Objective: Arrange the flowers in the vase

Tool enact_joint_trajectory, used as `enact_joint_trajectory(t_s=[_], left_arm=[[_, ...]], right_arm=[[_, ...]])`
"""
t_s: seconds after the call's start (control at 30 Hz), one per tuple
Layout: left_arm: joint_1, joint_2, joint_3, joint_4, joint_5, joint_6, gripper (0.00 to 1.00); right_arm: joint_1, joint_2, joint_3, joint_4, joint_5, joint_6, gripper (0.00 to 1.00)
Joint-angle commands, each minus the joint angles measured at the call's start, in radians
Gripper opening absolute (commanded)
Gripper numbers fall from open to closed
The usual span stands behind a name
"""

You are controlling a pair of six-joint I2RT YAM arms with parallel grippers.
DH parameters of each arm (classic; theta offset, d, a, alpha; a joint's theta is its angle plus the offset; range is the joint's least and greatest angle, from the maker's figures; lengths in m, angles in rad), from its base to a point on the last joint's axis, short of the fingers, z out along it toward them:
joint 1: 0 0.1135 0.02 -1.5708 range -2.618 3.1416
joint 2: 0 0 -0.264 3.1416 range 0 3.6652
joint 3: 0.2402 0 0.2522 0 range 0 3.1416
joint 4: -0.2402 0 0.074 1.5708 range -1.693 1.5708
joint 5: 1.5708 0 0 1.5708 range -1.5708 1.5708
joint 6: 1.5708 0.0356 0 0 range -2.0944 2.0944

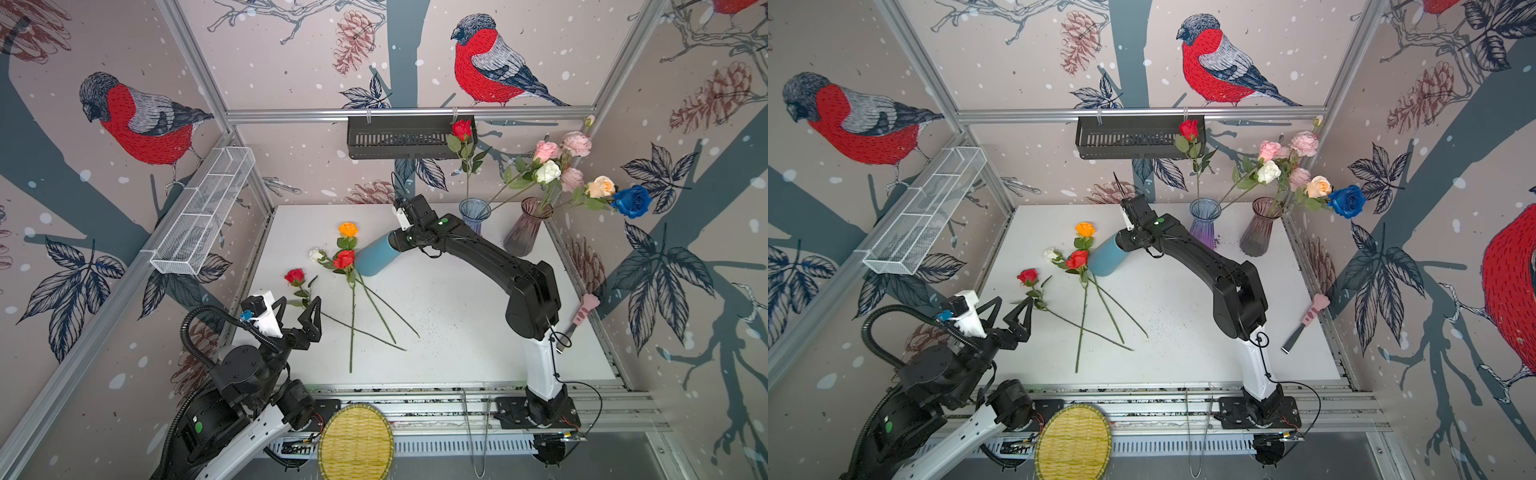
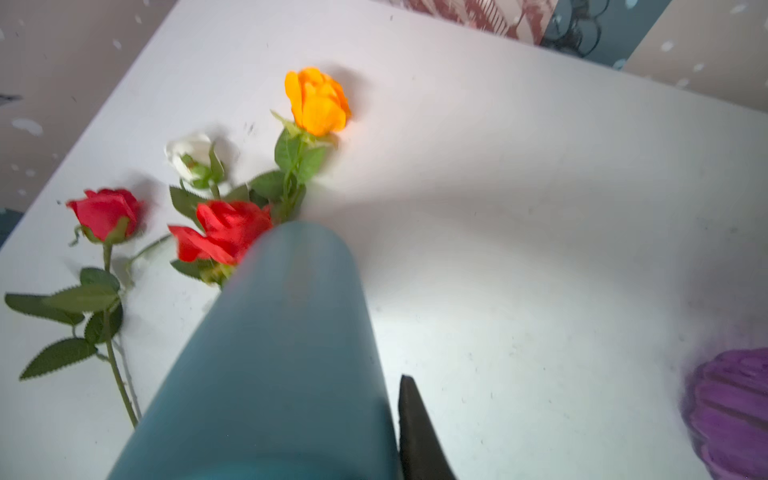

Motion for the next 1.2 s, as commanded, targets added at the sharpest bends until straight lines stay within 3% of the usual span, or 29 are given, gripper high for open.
enact_joint_trajectory(t_s=[0.0,0.23,0.43,0.57,0.73,1.17], left_arm=[[0.002,-0.003,0.0,0.02,0.002,0.004,0.92],[0.003,-0.006,0.0,0.023,0.003,0.006,0.92],[0.002,-0.008,-0.003,0.027,0.008,0.012,0.91],[0.002,-0.003,-0.003,0.031,0.015,0.017,0.91],[0.007,0.001,-0.003,0.032,0.021,0.021,0.91],[0.01,-0.006,-0.005,0.032,0.02,0.02,0.9]], right_arm=[[0.006,-0.055,-0.015,0.066,-0.011,-0.01,0.05],[0.006,-0.152,-0.043,0.001,0.053,-0.074,0.03],[0.008,-0.248,-0.057,-0.157,0.111,-0.218,0.04],[0.05,-0.273,-0.064,-0.284,0.254,-0.319,0.04],[0.107,-0.316,-0.135,-0.275,0.397,-0.36,0.04],[0.17,-0.221,-0.095,-0.288,0.399,-0.382,0.06]])
